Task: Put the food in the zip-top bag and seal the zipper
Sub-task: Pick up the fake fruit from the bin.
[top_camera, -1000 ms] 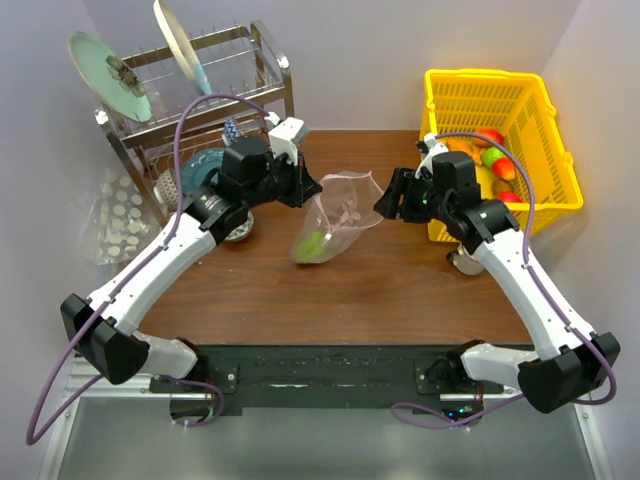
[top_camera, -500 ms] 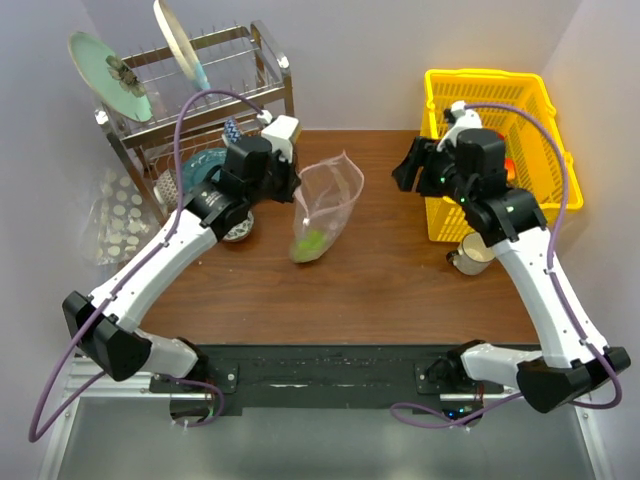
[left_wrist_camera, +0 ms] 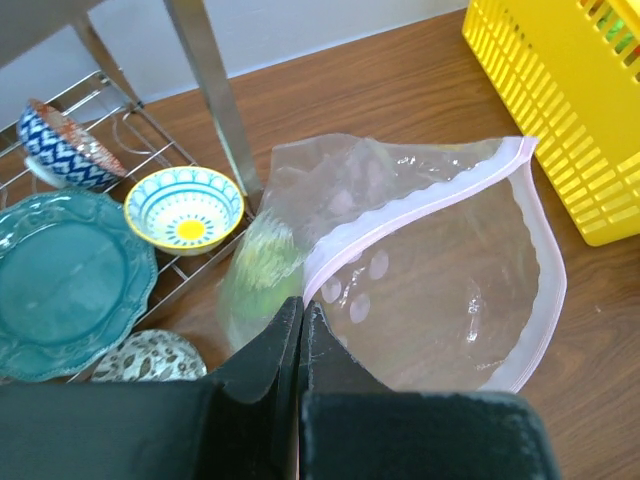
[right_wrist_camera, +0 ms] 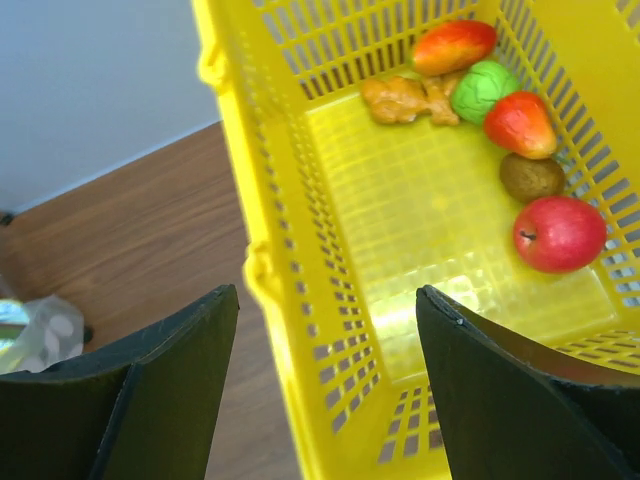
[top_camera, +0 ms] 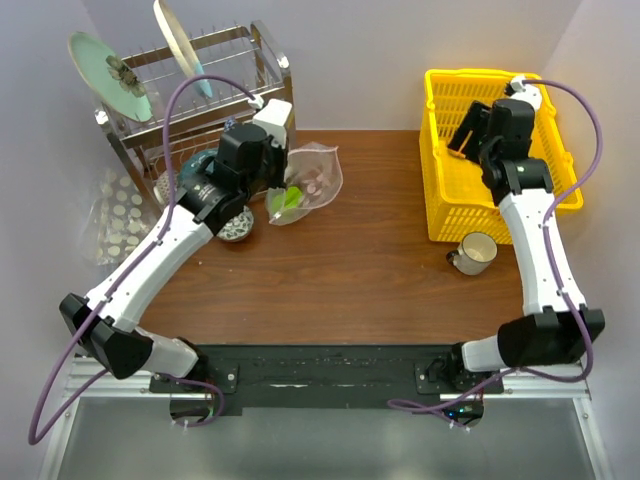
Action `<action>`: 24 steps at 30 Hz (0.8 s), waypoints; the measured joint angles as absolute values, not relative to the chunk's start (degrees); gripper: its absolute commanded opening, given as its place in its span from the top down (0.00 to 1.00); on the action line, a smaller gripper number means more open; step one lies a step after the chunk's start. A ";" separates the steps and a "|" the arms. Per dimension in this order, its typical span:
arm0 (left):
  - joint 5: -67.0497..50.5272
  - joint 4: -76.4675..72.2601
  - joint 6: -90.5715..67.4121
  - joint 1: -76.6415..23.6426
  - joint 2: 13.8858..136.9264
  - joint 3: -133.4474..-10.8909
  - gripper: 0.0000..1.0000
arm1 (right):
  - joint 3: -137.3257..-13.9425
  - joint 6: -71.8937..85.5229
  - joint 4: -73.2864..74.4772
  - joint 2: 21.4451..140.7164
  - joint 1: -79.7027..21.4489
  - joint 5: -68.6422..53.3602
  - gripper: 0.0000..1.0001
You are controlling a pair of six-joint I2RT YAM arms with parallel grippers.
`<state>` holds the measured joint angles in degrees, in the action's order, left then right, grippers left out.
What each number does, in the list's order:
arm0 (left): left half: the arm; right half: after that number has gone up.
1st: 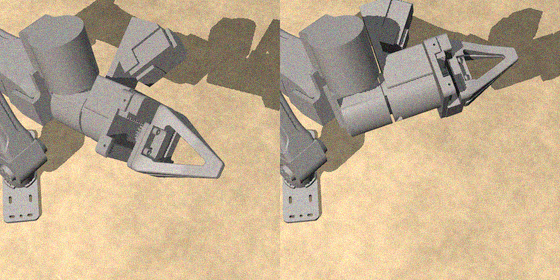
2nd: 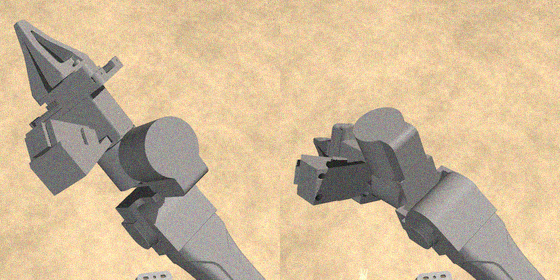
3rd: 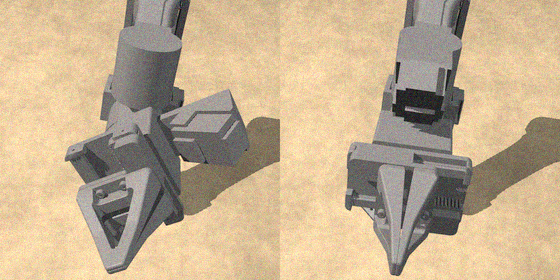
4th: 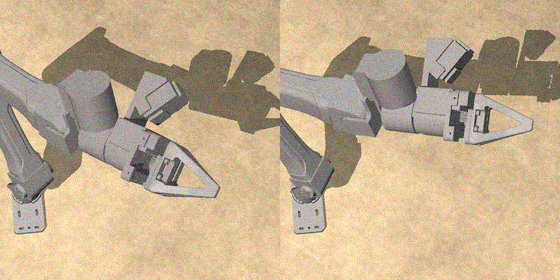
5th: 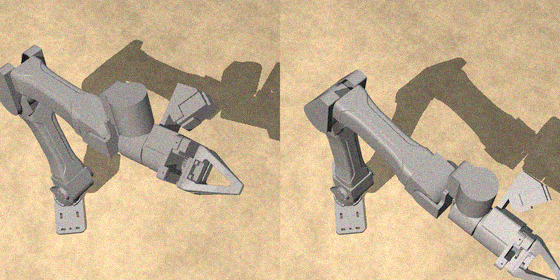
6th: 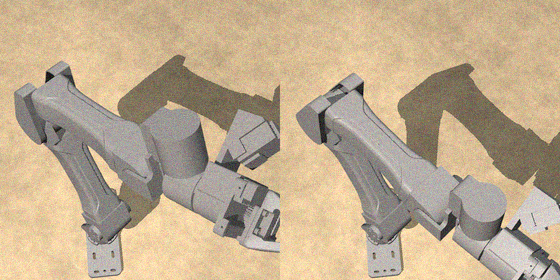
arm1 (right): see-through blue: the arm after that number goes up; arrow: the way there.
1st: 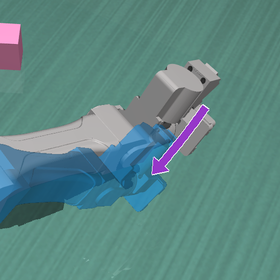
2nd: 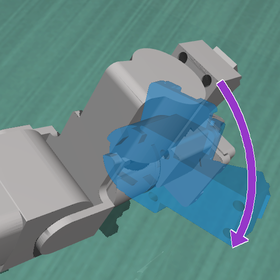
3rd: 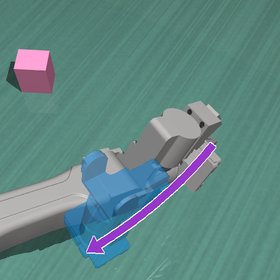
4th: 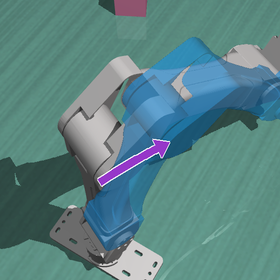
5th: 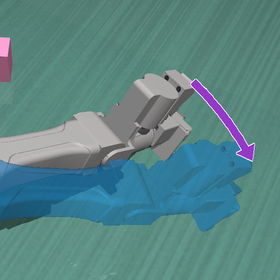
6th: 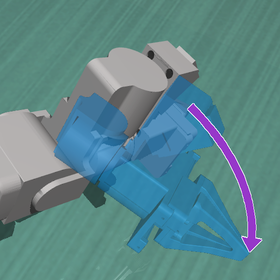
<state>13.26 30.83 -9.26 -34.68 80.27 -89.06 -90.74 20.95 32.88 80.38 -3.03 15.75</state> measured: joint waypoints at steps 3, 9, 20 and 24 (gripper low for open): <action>11.77 28.47 -9.34 -34.63 80.18 -85.78 1.00 | -90.74 21.43 31.70 84.01 -1.37 17.15 0.19; 6.02 22.81 -10.17 -34.63 79.79 -76.25 1.00 | -93.93 21.52 32.27 94.24 1.87 21.65 0.18; -10.59 10.81 -13.02 -35.86 80.66 -68.16 1.00 | -95.15 19.00 38.39 108.99 4.14 33.78 0.15; -15.92 6.96 -13.82 -36.47 82.19 -65.69 1.00 | -94.83 17.76 39.27 109.49 4.64 37.21 0.15</action>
<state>-15.92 6.96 -13.82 -36.47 82.19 -65.69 -94.83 17.76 39.27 109.49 4.64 37.21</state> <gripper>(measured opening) 0.018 0.849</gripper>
